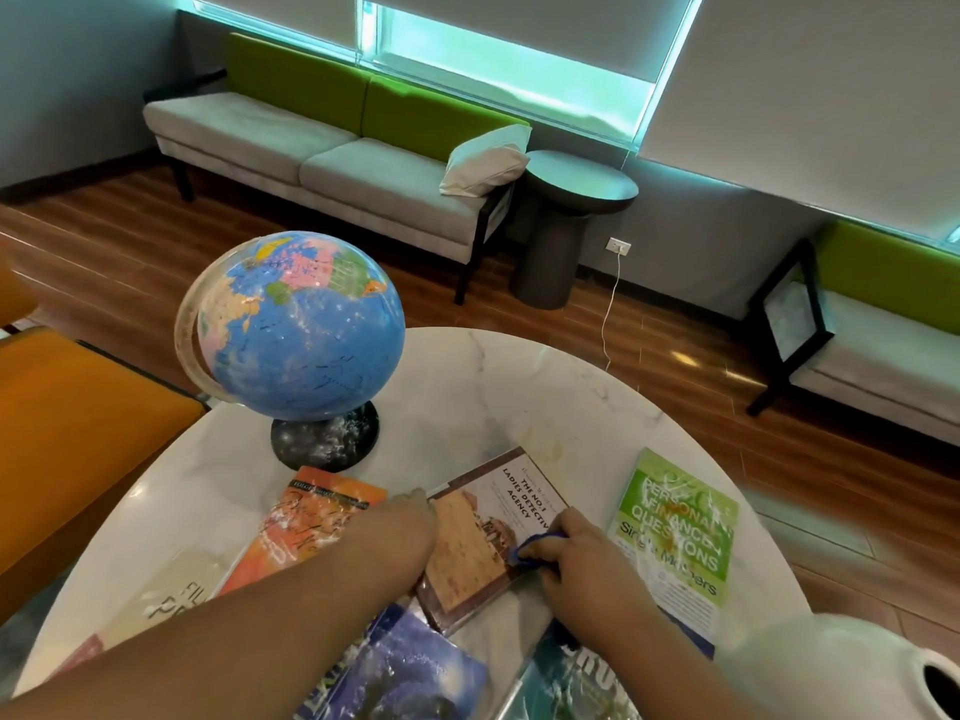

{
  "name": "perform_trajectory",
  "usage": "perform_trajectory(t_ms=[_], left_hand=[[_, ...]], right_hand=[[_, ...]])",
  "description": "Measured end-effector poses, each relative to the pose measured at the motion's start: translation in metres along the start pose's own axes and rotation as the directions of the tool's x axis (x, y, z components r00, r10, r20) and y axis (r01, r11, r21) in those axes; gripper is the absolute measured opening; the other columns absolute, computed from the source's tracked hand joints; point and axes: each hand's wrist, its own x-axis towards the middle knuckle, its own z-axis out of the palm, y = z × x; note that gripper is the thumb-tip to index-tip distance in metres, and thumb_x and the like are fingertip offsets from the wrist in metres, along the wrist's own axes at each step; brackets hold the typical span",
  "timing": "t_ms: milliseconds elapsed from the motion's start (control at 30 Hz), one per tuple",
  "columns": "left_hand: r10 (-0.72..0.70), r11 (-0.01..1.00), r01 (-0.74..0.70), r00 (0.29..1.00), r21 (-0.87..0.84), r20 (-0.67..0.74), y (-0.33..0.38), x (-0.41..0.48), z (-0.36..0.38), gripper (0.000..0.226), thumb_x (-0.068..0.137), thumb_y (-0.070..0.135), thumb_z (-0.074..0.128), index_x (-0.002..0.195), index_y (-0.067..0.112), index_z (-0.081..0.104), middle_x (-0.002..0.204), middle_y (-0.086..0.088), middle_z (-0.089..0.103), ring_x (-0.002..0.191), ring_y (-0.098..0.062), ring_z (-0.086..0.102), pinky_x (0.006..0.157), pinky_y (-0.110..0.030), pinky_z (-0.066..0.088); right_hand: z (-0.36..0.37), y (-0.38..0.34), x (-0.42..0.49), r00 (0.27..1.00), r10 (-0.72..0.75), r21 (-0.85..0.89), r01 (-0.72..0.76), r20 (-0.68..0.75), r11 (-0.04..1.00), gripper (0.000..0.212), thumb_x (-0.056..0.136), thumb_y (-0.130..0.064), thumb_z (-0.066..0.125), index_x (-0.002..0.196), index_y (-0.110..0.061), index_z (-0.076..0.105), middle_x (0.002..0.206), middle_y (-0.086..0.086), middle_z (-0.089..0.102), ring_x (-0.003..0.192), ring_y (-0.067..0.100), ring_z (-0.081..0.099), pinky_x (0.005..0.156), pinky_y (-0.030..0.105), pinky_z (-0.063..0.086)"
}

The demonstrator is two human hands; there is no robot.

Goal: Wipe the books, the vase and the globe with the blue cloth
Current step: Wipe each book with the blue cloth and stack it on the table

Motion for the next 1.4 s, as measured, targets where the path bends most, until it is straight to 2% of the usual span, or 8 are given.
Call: perform_trajectory(t_ms=[267,433,600,800,1000,1233,1333,1400], left_hand=[[-0.122,0.985,0.137,0.983,-0.108,0.140,0.023,0.021,-0.007,0.037,0.083,0.032,0.068,0.112,0.011,0.060,0.112,-0.007,0.060,0.099,-0.023,0.060,0.075,-0.030,0.044],[-0.133,0.972,0.152,0.984,-0.178,0.117,0.050,0.038,-0.018,0.022,0.091,0.011,0.054,0.111,0.005,0.060,0.113,-0.009,0.060,0.102,-0.022,0.060,0.082,-0.028,0.047],[-0.086,0.978,0.080,0.996,-0.192,-0.024,0.064,0.055,-0.020,0.031,0.092,0.003,0.044,0.121,0.001,0.055,0.123,-0.015,0.055,0.111,-0.029,0.056,0.083,-0.030,0.044],[-0.112,0.973,0.104,0.993,-0.206,-0.029,0.089,0.077,-0.035,0.032,0.093,0.003,0.045,0.121,0.000,0.059,0.121,-0.015,0.060,0.110,-0.028,0.060,0.091,-0.033,0.048],[-0.112,0.975,0.099,0.992,-0.198,-0.051,0.100,0.094,-0.038,0.030,0.092,0.008,0.052,0.121,0.003,0.060,0.120,-0.013,0.060,0.109,-0.027,0.060,0.089,-0.032,0.048],[-0.102,0.984,0.094,0.994,-0.152,-0.044,0.099,0.113,-0.040,0.030,0.090,0.011,0.057,0.120,0.005,0.062,0.119,-0.012,0.062,0.108,-0.026,0.061,0.085,-0.030,0.048],[-0.096,0.972,0.087,0.995,-0.218,-0.028,0.095,0.105,-0.038,0.043,0.081,0.026,0.072,0.119,0.010,0.059,0.116,-0.008,0.061,0.097,-0.023,0.061,0.077,-0.028,0.047],[-0.066,0.959,0.021,0.986,-0.282,-0.151,0.084,0.088,-0.026,0.055,0.076,0.033,0.076,0.122,0.016,0.051,0.121,-0.007,0.052,0.100,-0.022,0.055,0.082,-0.029,0.048]], right_hand=[[0.000,0.003,-0.001,0.992,0.106,-0.002,-0.107,0.073,0.994,0.034,0.087,-0.048,0.058,0.118,-0.034,0.065,0.110,-0.009,0.041,0.104,0.012,0.050,0.090,0.025,0.048],[0.004,0.001,0.010,0.969,0.243,-0.151,-0.235,0.037,0.960,0.049,0.081,-0.061,0.059,0.113,-0.024,0.063,0.108,-0.002,0.038,0.098,0.018,0.046,0.081,0.032,0.050],[0.001,0.023,0.027,0.931,0.365,-0.227,-0.362,-0.032,0.904,0.040,0.085,-0.046,0.061,0.114,-0.018,0.061,0.107,0.001,0.039,0.095,0.020,0.048,0.073,0.030,0.048],[-0.011,0.048,0.048,0.913,0.407,-0.237,-0.404,-0.039,0.884,0.026,0.089,-0.030,0.059,0.113,-0.019,0.059,0.095,0.001,0.035,0.088,0.021,0.051,0.066,0.031,0.046],[-0.018,0.065,0.066,0.906,0.423,-0.247,-0.418,-0.035,0.874,0.025,0.092,-0.018,0.053,0.116,-0.012,0.055,0.107,0.005,0.043,0.101,0.026,0.053,0.071,0.034,0.046],[-0.014,0.073,0.078,0.891,0.454,-0.283,-0.435,0.001,0.855,0.026,0.092,-0.021,0.054,0.117,-0.016,0.059,0.096,0.002,0.034,0.100,0.026,0.054,0.064,0.035,0.043],[-0.021,0.071,0.069,0.894,0.447,-0.213,-0.438,-0.007,0.873,0.030,0.091,-0.023,0.055,0.121,-0.017,0.059,0.107,0.004,0.039,0.103,0.026,0.054,0.072,0.035,0.048],[-0.025,0.069,0.054,0.893,0.446,-0.036,-0.449,-0.067,0.893,0.035,0.093,-0.026,0.053,0.128,-0.022,0.055,0.108,0.003,0.039,0.101,0.023,0.054,0.076,0.031,0.047]])
